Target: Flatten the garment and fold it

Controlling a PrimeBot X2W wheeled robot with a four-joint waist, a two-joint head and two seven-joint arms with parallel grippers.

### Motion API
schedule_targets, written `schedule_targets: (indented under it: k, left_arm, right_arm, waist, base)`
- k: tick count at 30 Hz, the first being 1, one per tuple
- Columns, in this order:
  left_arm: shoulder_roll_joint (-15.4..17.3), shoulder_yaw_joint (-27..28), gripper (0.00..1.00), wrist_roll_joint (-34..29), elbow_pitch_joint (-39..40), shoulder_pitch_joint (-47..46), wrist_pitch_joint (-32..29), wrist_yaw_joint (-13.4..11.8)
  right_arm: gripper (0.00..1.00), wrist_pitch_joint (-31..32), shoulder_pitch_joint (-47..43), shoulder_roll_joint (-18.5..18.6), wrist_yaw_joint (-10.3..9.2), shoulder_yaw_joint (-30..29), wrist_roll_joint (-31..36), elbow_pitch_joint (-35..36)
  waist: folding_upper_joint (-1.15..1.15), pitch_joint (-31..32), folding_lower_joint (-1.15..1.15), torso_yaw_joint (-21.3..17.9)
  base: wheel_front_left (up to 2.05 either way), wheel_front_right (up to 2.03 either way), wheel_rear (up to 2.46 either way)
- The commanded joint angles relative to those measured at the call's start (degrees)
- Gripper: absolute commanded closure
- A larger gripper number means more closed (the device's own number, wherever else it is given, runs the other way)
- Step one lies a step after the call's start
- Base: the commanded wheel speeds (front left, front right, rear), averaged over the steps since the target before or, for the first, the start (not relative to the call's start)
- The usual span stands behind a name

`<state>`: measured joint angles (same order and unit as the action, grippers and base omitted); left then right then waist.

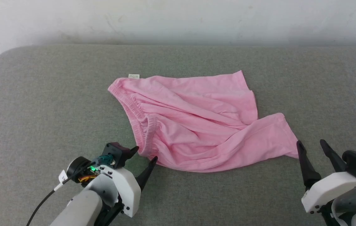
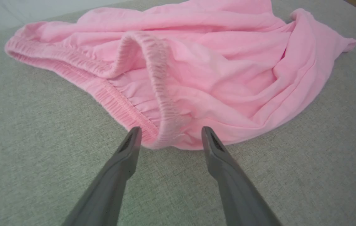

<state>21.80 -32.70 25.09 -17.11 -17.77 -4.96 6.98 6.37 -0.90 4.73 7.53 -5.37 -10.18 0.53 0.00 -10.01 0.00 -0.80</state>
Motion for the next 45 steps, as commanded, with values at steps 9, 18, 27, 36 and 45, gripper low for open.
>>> schedule_targets:
  k: [9,18,27,36,45]
  left_arm:
    - [-0.9,-1.7,1.0,0.8,-2.1,-1.4,2.6,0.1]
    - [-1.3,-0.5,1.0,1.3,1.9,0.8,6.8,-2.2]
    - [-1.6,-1.7,1.0,0.7,8.3,3.1,6.6,-4.2]
    - [-2.5,-3.3,1.0,0.4,9.2,2.1,6.0,-4.1]
    - [-2.4,-3.7,1.0,0.5,9.1,1.8,5.8,-4.3]
  right_arm:
    - [0.0,0.3,0.3,0.5,-0.04,-0.7,-0.3,-0.7]
    - [0.0,7.4,3.7,5.2,-0.04,0.2,-1.4,-1.4]
    - [0.0,28.1,16.2,11.1,-0.04,4.7,-4.5,-9.3]
    - [0.0,31.9,24.6,12.3,-0.04,7.7,-2.2,-21.0]
    - [0.06,28.8,26.8,12.7,-0.04,11.8,-3.2,-27.0]
  waist:
    - [0.0,0.5,0.0,0.6]
    - [0.0,1.9,0.0,3.1]
    - [0.0,0.6,0.0,5.5]
    - [0.0,-1.1,0.0,7.1]
    - [0.0,-1.5,0.0,7.6]
  base:
    - [0.0,0.0,0.0]
    - [0.0,0.0,0.0]
    - [0.0,0.0,0.0]
    - [0.0,0.0,0.0]
    - [0.0,0.0,0.0]
